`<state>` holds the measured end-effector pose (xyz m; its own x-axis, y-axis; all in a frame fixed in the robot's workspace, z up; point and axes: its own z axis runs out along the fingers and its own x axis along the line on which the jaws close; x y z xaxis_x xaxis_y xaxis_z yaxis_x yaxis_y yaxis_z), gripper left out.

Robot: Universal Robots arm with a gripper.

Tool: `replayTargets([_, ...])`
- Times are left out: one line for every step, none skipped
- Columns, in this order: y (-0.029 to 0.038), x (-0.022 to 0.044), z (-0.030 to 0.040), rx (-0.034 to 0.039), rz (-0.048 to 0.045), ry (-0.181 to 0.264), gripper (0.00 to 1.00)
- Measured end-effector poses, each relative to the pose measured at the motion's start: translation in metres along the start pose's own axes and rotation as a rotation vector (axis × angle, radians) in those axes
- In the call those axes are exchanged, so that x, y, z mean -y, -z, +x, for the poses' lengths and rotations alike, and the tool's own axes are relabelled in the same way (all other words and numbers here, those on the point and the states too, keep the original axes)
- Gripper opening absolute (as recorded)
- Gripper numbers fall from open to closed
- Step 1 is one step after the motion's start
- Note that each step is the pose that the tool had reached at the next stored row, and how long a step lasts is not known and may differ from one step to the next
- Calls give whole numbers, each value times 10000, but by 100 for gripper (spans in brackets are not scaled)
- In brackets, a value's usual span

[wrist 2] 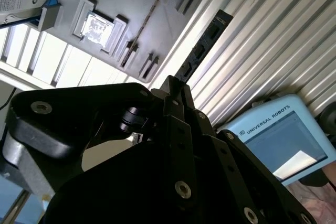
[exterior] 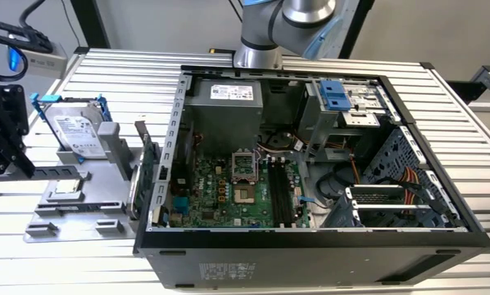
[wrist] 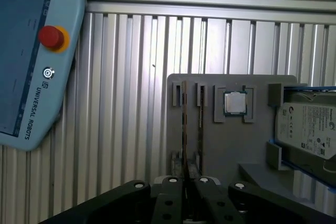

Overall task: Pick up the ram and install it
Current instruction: 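Pick up the ram and move it above insertion slot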

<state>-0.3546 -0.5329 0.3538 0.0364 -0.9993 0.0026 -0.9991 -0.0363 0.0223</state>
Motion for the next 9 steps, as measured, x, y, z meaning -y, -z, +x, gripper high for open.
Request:
replayTargets([4,0,0,0,1,0,0])
replayTargets([8,0,0,0,0,0,0])
replayTargets([11,0,0,1,1,0,0])
replayTargets([15,0,0,0,0,0,0])
replayTargets([18,0,0,1,1,0,0])
replayTargets([22,0,0,1,1,0,0])
replayTargets([25,0,0,0,1,0,0])
replayTargets([29,0,0,0,1,0,0])
replayTargets([32,-1,0,0,1,0,0])
